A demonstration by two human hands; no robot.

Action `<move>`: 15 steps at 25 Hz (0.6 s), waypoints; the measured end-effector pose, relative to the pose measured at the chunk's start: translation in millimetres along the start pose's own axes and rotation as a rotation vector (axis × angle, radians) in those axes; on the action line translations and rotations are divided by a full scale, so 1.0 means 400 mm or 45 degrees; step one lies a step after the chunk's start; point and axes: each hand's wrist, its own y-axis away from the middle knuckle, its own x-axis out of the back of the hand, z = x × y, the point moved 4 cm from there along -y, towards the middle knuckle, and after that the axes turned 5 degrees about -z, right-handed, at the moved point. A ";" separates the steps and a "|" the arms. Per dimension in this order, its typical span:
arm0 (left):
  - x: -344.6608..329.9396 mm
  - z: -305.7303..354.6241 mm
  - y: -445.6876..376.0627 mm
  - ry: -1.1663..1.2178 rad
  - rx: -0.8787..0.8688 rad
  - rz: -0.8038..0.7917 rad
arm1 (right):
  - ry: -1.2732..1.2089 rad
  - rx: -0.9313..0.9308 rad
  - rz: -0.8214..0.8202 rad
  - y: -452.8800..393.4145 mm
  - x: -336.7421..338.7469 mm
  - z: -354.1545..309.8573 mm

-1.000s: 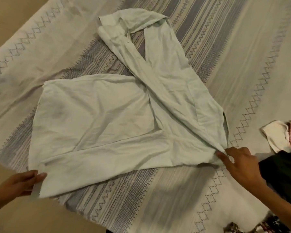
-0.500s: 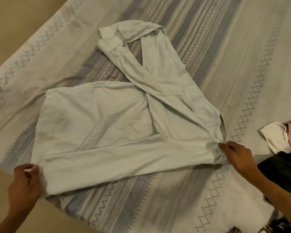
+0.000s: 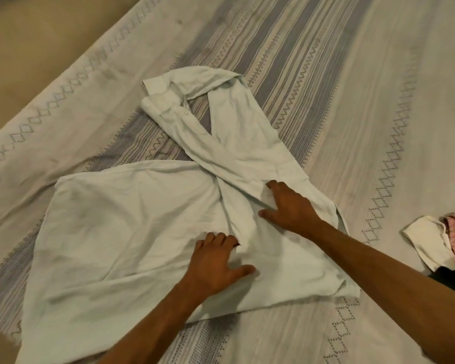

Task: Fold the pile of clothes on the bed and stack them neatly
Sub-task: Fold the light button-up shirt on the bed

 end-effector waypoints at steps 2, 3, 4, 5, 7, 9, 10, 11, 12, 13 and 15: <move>-0.009 0.012 -0.032 0.104 -0.015 0.073 | 0.277 0.102 -0.015 -0.063 -0.003 -0.044; -0.009 -0.001 -0.038 0.260 -0.011 0.096 | 0.202 0.095 0.074 -0.084 0.001 -0.045; -0.010 -0.022 -0.042 0.440 -0.001 0.106 | -0.071 -0.002 0.209 -0.102 0.011 -0.023; -0.015 -0.051 -0.046 0.604 0.030 0.112 | -0.515 -0.206 0.343 -0.118 0.028 0.017; -0.008 -0.086 -0.048 0.730 0.067 0.111 | -1.264 -0.661 0.325 -0.135 0.021 0.110; 0.000 -0.094 -0.054 0.705 0.074 0.057 | -1.505 -0.834 0.166 -0.136 0.014 0.147; 0.001 -0.094 -0.062 0.676 0.078 0.031 | -1.469 -0.800 0.115 -0.140 0.028 0.137; -0.001 -0.097 -0.070 0.660 0.104 -0.001 | -1.413 -0.733 0.098 -0.150 0.042 0.123; -0.003 -0.098 -0.078 0.655 0.142 -0.027 | -1.403 -0.617 0.092 -0.161 0.068 0.097; -0.007 -0.101 -0.083 0.654 0.172 -0.045 | -1.451 -0.499 0.060 -0.179 0.092 0.072; -0.009 -0.101 -0.082 0.714 0.223 -0.070 | -1.597 -0.304 -0.079 -0.221 0.133 0.018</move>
